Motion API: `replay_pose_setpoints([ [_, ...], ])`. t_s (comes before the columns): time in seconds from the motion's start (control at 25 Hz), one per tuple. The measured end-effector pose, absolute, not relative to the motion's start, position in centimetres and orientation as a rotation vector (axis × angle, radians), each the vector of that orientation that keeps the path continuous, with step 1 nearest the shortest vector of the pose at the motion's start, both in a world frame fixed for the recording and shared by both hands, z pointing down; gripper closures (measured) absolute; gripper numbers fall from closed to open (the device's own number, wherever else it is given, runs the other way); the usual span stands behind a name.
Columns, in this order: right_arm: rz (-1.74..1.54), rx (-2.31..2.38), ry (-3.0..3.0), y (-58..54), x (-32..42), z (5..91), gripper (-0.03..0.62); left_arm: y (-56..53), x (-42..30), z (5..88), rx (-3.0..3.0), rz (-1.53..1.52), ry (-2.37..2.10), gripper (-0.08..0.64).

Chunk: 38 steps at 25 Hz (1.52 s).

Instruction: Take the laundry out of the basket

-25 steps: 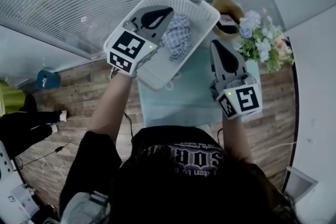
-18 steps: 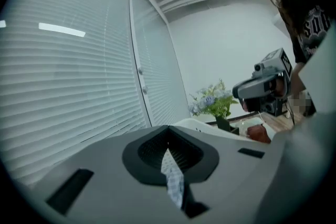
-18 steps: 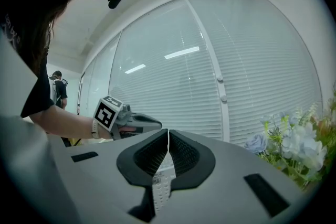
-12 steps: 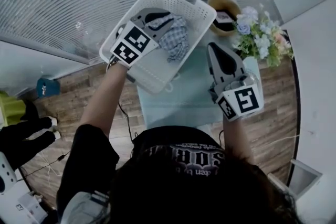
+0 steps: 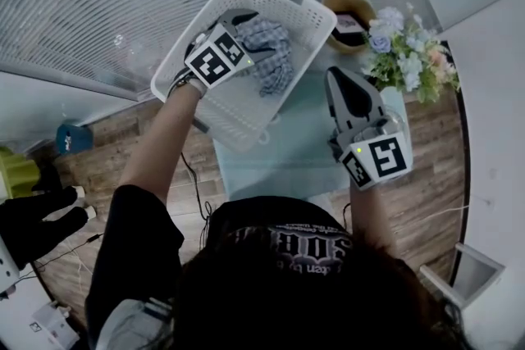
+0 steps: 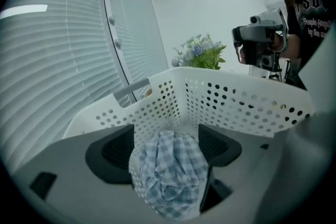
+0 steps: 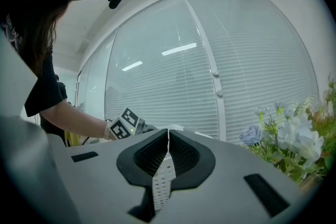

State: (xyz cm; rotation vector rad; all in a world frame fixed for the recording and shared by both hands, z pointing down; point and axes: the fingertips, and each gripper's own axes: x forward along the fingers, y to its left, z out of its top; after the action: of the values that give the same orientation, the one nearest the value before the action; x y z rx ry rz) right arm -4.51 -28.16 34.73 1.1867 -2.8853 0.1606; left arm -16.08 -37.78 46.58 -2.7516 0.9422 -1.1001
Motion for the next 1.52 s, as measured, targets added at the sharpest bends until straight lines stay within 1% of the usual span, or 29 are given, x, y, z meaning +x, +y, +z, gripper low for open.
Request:
replay_pose_setpoints([
  [0.04,0.163,1.187,-2.884,-28.2,-4.5,34.8,0.563,-38.0,-16.0,47.3,-2.761,-1.13,0.933,0.179],
  [0.24,0.175,1.192,-2.874,-28.3,-4.1,35.3,0.563,-38.9,-15.1,51.5,-2.809,-1.301,0.875,0.016],
  [0.36,0.18,1.203,-2.864,-28.3,-3.8,35.3,0.563,-39.0,-14.7,53.8,-2.801,-1.406,0.85,-0.026],
  [0.4,0.181,1.206,-2.861,-28.3,-3.6,35.4,0.563,-39.1,-14.8,54.6,-2.791,-1.436,0.857,-0.029],
  [0.92,0.164,1.24,-2.845,-27.9,-2.0,35.6,0.563,-38.6,-14.6,60.4,-2.952,-1.543,0.922,-0.027],
  [1.04,0.17,1.229,-2.86,-27.5,-2.1,35.4,0.563,-38.3,-14.2,60.4,-3.017,-1.503,0.897,0.011],
  [1.2,0.168,1.238,-2.858,-27.2,-1.9,35.4,0.563,-37.7,-13.8,60.5,-3.125,-1.49,0.863,0.099],
  [1.52,0.155,1.256,-2.853,-27.0,-1.2,35.0,0.563,-37.4,-13.7,59.8,-3.165,-1.481,0.86,0.166],
])
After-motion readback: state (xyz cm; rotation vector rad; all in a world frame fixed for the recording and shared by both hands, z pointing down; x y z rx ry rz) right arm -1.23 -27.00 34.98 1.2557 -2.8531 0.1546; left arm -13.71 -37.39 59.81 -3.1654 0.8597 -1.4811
